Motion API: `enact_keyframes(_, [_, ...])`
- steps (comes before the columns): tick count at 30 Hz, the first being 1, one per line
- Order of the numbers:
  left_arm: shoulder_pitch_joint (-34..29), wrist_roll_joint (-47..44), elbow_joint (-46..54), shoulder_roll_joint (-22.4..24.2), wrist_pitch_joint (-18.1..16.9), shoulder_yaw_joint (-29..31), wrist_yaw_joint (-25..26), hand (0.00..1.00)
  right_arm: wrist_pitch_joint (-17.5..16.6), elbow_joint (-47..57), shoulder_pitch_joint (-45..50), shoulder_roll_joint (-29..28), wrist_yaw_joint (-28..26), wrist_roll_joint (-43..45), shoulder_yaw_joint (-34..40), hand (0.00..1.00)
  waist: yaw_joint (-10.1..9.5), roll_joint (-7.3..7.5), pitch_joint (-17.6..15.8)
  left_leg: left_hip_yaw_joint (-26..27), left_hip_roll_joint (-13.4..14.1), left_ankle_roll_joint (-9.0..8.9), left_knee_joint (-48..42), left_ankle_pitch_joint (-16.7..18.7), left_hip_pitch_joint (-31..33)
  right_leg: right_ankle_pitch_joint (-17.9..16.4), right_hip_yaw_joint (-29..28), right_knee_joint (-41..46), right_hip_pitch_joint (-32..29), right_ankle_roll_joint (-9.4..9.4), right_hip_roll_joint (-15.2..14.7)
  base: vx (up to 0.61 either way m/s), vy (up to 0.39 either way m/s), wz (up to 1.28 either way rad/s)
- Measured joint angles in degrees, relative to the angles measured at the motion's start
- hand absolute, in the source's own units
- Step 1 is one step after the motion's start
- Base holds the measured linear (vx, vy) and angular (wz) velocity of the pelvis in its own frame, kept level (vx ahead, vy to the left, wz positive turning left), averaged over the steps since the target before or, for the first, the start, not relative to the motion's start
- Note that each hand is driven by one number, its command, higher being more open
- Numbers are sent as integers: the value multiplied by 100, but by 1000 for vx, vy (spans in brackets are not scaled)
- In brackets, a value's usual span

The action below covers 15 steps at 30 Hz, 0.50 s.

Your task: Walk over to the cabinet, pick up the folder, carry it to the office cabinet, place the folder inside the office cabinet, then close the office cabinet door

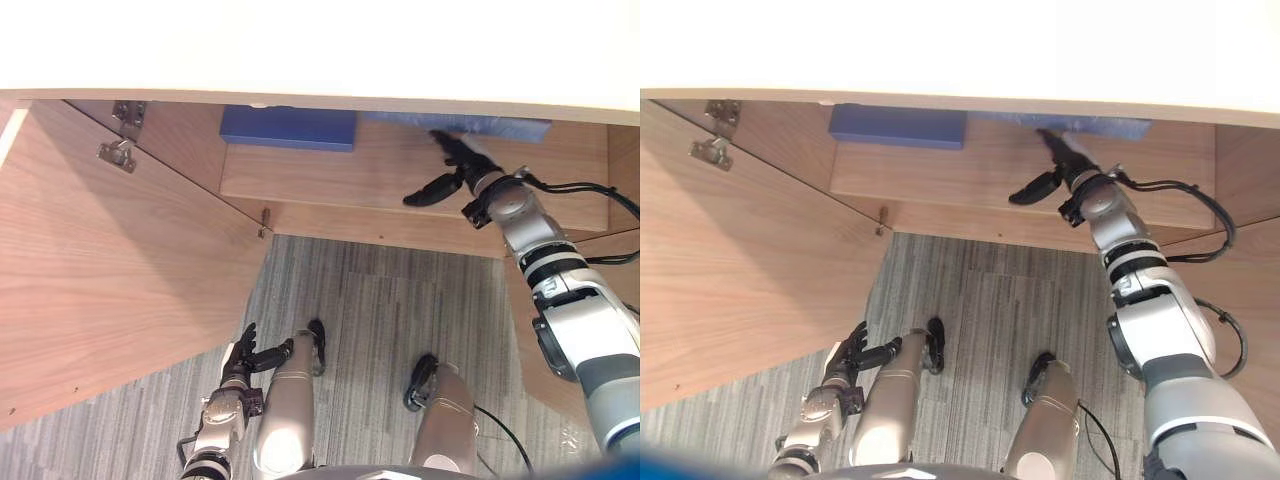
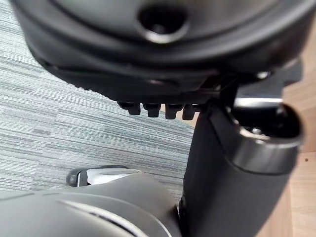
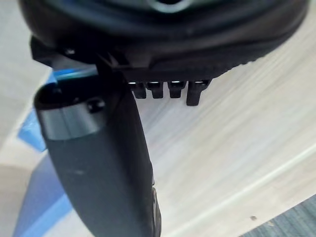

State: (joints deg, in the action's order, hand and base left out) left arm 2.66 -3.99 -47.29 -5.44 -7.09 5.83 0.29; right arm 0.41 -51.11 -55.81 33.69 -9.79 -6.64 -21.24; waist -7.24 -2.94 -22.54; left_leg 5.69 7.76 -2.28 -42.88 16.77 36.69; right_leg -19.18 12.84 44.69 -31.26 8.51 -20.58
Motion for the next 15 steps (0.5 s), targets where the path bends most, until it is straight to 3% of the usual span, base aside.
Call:
enact_keyframes(10, [-126,-1,119,-259,-128,-99,-105,100,-312,886,516,617,-759,13,-726,100,106,275,-94,175,-25,0,81,3,-151,39,-39,-84,61,48,-60,9,-2,-3])
enact_keyframes(15, [-126,-7,114,-295,-128,-112,-205,100,-376,732,463,691,-981,2,-752,100,100,298,-93,171,-25,0,80,5,-191,39,-7,-128,147,48,-61,-2,-6,2])
